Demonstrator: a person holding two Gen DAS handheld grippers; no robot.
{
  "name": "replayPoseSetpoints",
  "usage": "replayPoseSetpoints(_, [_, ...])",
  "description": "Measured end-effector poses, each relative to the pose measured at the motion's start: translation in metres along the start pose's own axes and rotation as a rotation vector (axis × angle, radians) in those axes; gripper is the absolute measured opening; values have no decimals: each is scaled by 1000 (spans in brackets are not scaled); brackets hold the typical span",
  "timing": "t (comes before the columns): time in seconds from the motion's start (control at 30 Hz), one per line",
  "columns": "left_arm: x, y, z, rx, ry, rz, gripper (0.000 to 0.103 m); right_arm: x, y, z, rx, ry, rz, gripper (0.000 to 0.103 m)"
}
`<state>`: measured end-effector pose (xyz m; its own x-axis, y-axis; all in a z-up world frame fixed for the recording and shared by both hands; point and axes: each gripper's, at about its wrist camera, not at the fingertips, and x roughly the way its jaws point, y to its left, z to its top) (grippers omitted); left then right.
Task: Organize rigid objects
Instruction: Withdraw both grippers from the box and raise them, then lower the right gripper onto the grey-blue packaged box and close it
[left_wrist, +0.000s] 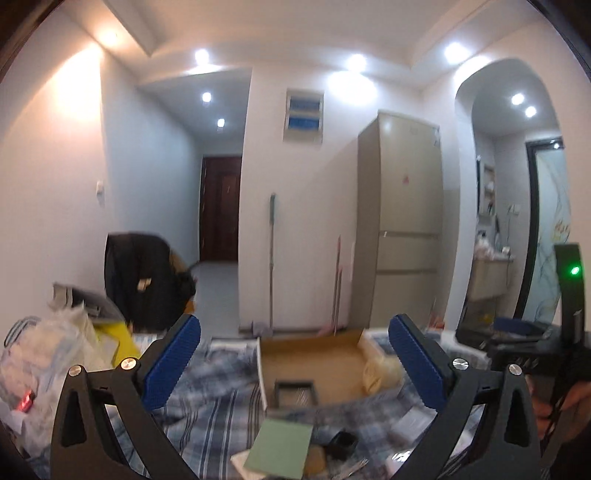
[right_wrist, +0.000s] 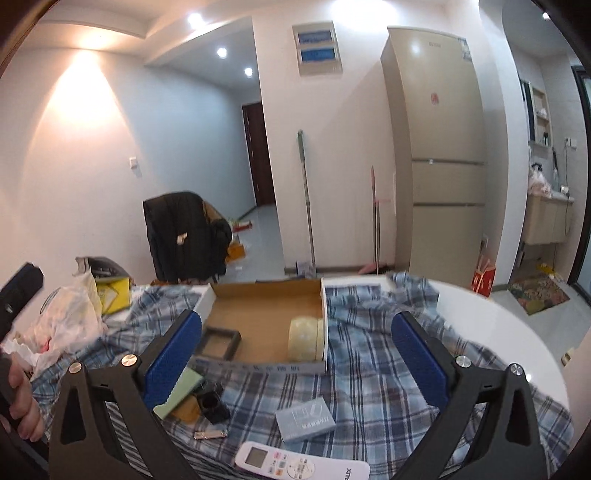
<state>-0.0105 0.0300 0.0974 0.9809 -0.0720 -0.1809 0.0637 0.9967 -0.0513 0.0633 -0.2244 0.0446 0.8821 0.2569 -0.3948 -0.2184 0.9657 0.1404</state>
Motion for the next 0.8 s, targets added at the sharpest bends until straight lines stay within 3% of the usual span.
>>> replayPoseSetpoints(0.13, [17,2,-22,-10,40,-15,103,11,-12,-16,47,-11,86,102])
replayPoseSetpoints(0.2, [21,0,-35,9,40,-23,103,18,-12,-23,20,1,79,102])
replayPoseSetpoints(0.33, [36,-9,-62,93,70,-28,103,42,-8,-38,-50,99,24,102])
replayPoseSetpoints(0.47, [55,-14,-88,125,139,-43,103,65,-8,-52,-71,254,64,102])
replayPoseSetpoints(0.57, [67,-12,-93,120,194,-34,103,72,-4,-61,-103,292,57,102])
replayPoseSetpoints(0.67, [67,-7,-94,94,192,-32,103,81,-1,-70,-163,319,3,102])
replayPoseSetpoints(0.8, [65,-13,-96,120,185,-22,103,93,-1,-78,-172,386,38,99])
